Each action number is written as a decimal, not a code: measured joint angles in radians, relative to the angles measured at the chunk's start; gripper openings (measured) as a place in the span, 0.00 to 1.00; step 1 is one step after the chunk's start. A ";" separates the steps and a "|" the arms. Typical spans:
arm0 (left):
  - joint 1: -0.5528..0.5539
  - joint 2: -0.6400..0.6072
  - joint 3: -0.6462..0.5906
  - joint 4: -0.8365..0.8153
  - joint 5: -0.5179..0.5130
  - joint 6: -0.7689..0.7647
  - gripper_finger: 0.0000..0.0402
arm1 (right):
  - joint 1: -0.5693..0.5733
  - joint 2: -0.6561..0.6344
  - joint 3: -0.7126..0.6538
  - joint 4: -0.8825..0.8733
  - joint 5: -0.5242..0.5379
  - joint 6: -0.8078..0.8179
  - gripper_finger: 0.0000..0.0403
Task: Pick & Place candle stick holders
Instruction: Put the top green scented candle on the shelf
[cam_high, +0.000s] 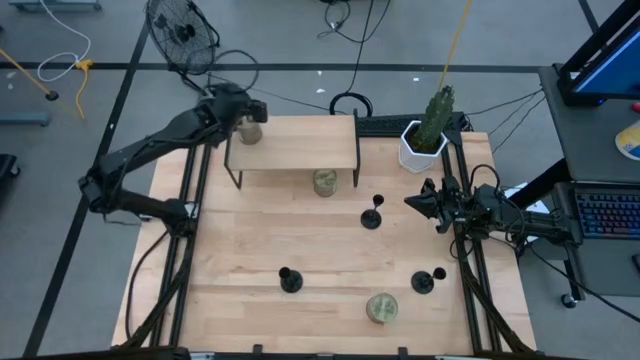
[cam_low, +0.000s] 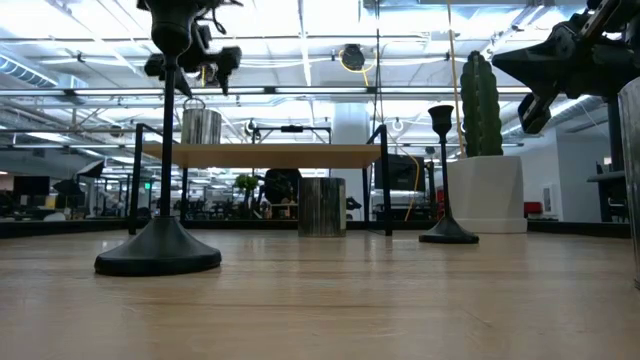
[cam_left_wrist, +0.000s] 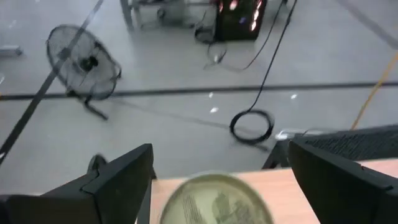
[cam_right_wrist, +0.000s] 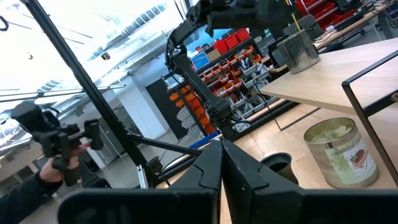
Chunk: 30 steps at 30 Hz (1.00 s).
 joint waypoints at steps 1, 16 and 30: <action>-0.006 -0.018 0.000 0.004 0.021 0.004 0.93 | 0.000 0.000 0.000 0.000 0.000 0.000 0.00; -0.384 -0.186 0.000 -0.026 0.408 -0.016 0.95 | 0.000 0.000 0.000 0.000 0.000 0.026 0.00; -0.774 -0.001 0.000 0.118 0.298 -0.198 0.91 | 0.000 0.000 0.000 0.000 0.003 -0.033 0.00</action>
